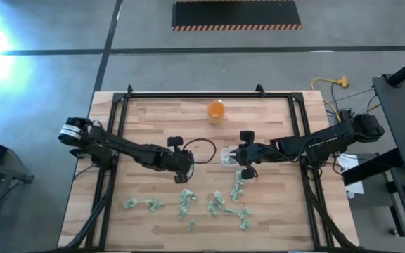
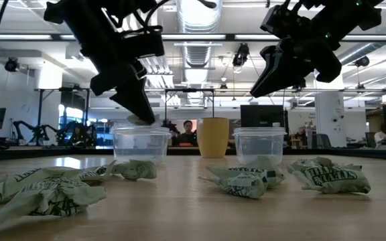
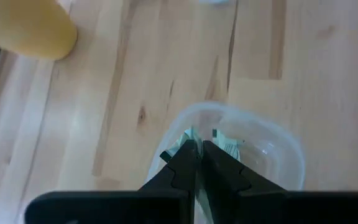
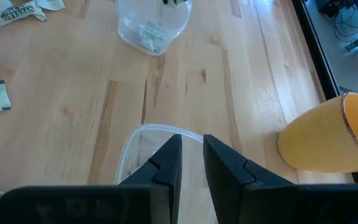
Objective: Pick and place items into bin
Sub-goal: Put the green sweetener bag into the left transparent food container, then put the green sweetener bag into the right transparent food container
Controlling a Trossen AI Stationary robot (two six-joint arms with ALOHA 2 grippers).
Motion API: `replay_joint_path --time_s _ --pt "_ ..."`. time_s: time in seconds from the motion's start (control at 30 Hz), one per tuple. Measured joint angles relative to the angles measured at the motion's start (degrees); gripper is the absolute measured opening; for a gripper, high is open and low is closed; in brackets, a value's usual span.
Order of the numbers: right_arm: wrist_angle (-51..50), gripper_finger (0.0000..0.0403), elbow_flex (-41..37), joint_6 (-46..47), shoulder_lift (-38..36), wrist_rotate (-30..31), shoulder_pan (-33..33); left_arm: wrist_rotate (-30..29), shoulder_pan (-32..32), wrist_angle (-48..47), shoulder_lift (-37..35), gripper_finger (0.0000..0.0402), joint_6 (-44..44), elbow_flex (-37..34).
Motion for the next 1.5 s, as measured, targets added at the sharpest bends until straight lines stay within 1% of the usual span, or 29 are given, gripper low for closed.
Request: replay_joint_path --time_s 0.3,0.37,0.43,0.57,0.67,0.83,0.93,1.1,1.23,1.43,1.5 --pt "0.0 0.0056 -0.2 0.1 0.0 0.0 0.0 0.2 0.0 0.4 -0.3 0.0113 0.2 0.0" --pt "-0.2 0.0056 -0.2 0.1 0.0 -0.1 0.0 0.2 0.0 0.2 -0.4 0.0128 0.2 0.2" --pt "-1.0 0.0056 -0.2 0.2 0.0 -2.0 0.1 0.2 -0.3 -0.1 -0.8 0.0137 0.3 0.5" --pt "-4.0 0.0056 -0.2 2.0 0.0 -10.5 1.1 0.3 -0.8 -0.1 -2.6 0.0141 0.2 0.6" --pt "-7.7 0.0057 -0.2 5.2 0.0 -13.4 2.7 0.3 -1.2 -0.1 -4.1 0.0141 0.3 0.2" --pt "-15.0 0.0057 -0.3 9.7 0.0 -13.6 6.2 -0.1 -1.4 -0.1 -5.6 0.0141 0.6 -0.2" --pt "-16.4 0.0057 -0.3 11.9 0.0 -13.6 8.3 -0.8 -1.4 -0.2 -5.8 0.0141 0.6 -0.4" --pt "-13.7 0.0057 -0.3 11.7 0.9 -13.4 10.3 -1.3 -1.5 -0.1 -5.9 0.0141 0.6 -0.4" --pt "-11.4 0.0057 -0.6 10.5 4.2 -13.4 10.4 -1.3 -1.5 -0.1 -5.9 0.0141 0.4 -0.4" --pt "-11.3 0.0057 -0.6 9.2 8.5 -13.3 10.4 -1.3 -1.5 -0.1 -5.9 0.0141 0.1 -0.4" --pt "-11.1 0.0057 -0.6 9.2 9.6 -12.4 10.4 -1.3 -1.6 -0.1 -5.9 0.0141 0.1 -0.4"
